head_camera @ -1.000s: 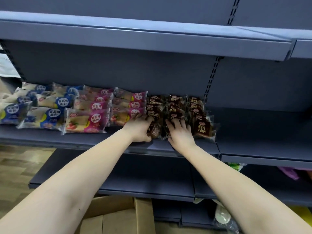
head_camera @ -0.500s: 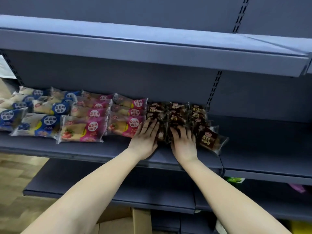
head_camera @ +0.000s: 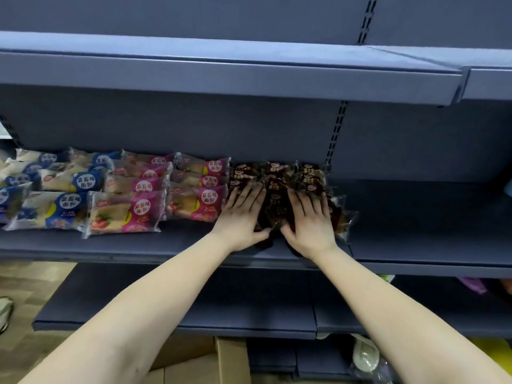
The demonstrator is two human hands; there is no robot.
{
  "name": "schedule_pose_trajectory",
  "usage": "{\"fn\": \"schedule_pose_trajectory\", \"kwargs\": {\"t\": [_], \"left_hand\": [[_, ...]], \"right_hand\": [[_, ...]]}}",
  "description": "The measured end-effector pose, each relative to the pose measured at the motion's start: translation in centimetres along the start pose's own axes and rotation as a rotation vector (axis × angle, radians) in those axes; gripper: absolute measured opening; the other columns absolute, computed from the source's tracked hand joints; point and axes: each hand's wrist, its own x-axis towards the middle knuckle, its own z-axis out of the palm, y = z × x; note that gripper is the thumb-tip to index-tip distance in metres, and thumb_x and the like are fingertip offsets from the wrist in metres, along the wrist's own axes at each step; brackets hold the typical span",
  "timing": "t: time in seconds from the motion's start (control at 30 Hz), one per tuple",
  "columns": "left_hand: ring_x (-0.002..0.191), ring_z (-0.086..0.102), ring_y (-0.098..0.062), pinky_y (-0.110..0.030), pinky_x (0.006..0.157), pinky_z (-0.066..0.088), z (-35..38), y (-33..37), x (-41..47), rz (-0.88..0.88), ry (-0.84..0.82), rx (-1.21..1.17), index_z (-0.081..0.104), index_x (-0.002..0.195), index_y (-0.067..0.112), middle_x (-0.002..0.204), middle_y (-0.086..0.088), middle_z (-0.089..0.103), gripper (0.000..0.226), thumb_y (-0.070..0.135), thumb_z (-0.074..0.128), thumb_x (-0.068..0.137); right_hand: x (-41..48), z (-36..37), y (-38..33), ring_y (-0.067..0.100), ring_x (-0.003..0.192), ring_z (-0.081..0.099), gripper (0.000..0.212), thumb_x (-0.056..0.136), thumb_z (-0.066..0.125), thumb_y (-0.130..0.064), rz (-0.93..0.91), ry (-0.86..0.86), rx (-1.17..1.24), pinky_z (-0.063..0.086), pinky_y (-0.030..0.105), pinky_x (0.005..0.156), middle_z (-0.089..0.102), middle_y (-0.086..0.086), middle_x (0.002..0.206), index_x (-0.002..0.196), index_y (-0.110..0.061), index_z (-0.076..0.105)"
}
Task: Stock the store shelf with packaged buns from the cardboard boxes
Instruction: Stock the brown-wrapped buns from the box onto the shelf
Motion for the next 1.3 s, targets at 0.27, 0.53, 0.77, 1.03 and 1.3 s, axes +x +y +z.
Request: {"fn": "schedule_pose_trajectory", "kwargs": {"t": [0.27,0.53,0.77,1.03,1.3], "left_hand": [[0.146,-0.009,-0.024,-0.041,0.118,-0.012,1.3,4.0,2.7,0.167,-0.203,0.032,0.004,0.153,0.013,0.160,-0.003,0.003,0.114,0.083,0.042,0.071],[0.147,-0.008,-0.021,-0.039,0.118,-0.013,0.8,4.1,2.4,0.169,-0.306,0.017,0.001,0.153,0.014,0.160,-0.006,0.010,0.116,0.090,0.015,0.067],[0.134,0.037,-0.029,-0.040,0.119,0.006,0.8,6.5,2.5,0.022,-0.215,-0.215,0.003,0.152,0.022,0.141,-0.013,0.046,0.089,0.062,0.047,0.086],[0.128,0.040,-0.031,-0.052,0.116,0.003,0.5,5.6,3.2,0.115,0.110,-0.070,0.035,0.145,0.022,0.136,-0.006,0.046,0.077,0.018,0.070,0.077],[0.145,-0.017,-0.029,-0.052,0.110,-0.018,2.5,4.7,2.8,-0.064,-0.221,0.083,-0.010,0.151,0.021,0.160,-0.003,-0.010,0.081,0.065,0.024,0.093]], "right_hand": [[-2.9,-1.6,5.5,0.039,0.114,0.055,0.061,0.089,0.038,-0.044,0.095,-0.023,-0.082,0.031,0.057,0.107,0.059,0.016,0.124,0.130,-0.002,0.054],[-4.4,-1.5,7.6,0.038,0.137,0.023,0.075,0.091,0.047,-0.048,0.296,-0.317,-0.085,0.029,0.048,0.106,0.034,0.015,0.145,0.149,-0.011,0.019],[-4.5,-1.5,6.8,0.042,0.104,0.058,0.064,0.067,0.080,-0.031,0.220,-0.187,-0.099,0.051,0.046,0.074,0.061,0.018,0.104,0.119,-0.001,0.058],[-4.2,-1.9,7.4,0.035,0.118,0.056,0.061,0.066,0.081,-0.023,0.157,-0.070,-0.133,0.048,0.054,0.088,0.063,0.016,0.117,0.119,-0.004,0.060],[-4.1,-0.1,6.2,0.033,0.146,0.010,0.058,0.095,0.051,-0.018,0.197,-0.207,-0.089,0.011,0.063,0.110,0.023,0.007,0.156,0.149,-0.023,0.029]]}}
